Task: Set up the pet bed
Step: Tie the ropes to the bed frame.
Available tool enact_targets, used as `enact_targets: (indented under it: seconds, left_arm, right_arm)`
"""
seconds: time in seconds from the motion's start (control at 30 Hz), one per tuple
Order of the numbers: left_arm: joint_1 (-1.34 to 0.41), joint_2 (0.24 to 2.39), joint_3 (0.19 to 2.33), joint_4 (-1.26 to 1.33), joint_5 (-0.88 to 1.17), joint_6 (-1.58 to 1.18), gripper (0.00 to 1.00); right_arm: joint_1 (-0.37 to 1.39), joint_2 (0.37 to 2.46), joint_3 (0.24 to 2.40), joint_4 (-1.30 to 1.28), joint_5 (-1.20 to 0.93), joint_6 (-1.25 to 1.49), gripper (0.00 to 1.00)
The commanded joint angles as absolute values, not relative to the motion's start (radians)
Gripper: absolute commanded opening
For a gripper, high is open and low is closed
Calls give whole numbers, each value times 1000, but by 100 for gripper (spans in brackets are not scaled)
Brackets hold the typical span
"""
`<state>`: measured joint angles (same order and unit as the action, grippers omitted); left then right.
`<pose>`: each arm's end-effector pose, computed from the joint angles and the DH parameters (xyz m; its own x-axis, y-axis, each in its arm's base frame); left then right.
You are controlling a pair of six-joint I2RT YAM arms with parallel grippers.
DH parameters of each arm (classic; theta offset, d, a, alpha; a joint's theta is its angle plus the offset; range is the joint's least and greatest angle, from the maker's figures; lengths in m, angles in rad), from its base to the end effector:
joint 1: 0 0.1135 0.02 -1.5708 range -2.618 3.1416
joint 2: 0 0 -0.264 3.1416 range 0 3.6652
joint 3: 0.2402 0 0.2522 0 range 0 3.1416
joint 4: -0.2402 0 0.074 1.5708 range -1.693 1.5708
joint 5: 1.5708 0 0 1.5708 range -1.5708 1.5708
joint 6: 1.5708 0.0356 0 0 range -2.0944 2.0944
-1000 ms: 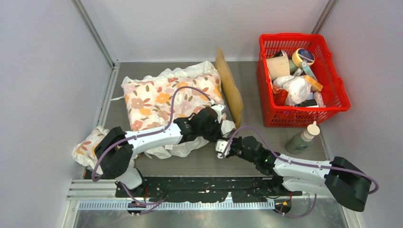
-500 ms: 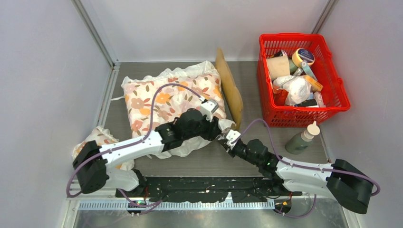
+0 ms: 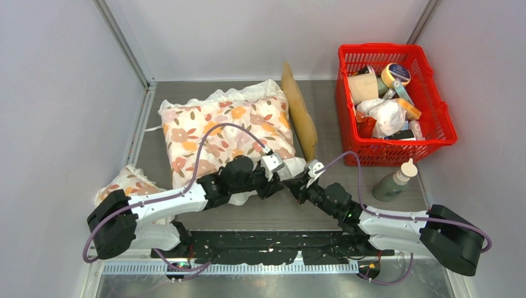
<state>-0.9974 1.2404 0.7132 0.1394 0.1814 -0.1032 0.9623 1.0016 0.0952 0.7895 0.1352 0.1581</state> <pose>0.1450 -0.2363 0.2506 -0.2985 0.2755 -0.9138 0.8909 0.4239 -0.1632 0.1094 0.1487 0.1673 -0.1818 0.0120 -0.9833 -0.7168 0.6829 0.1408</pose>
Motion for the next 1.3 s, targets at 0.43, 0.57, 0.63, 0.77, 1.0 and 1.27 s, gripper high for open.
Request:
enact_targets:
  seconds: [0.43,0.57,0.63,0.77,1.0,1.27]
  left_arm:
    - [-1046,1404,506,711,23,-169,43]
    - [-1049,1436,504,777,45,-149,43]
    - [-1048,1465,519,778,52,-145,43]
    - [-1053,1504,522,799,66,-148,42]
    - [-1058,1511,488,885,21,-119,42]
    - [-1058,1561,373,1162,25,-70,44]
  right_arm:
    - [967,982,60,901,167,366,5]
    - [966,958,50,887,176,375,5]
    - [966,952,42,891,182,386,5]
    - [966,941,44,887,183,394,5]
    - [966,948,45,889,185,414,5]
    - [965,943,66,853,200,504,5]
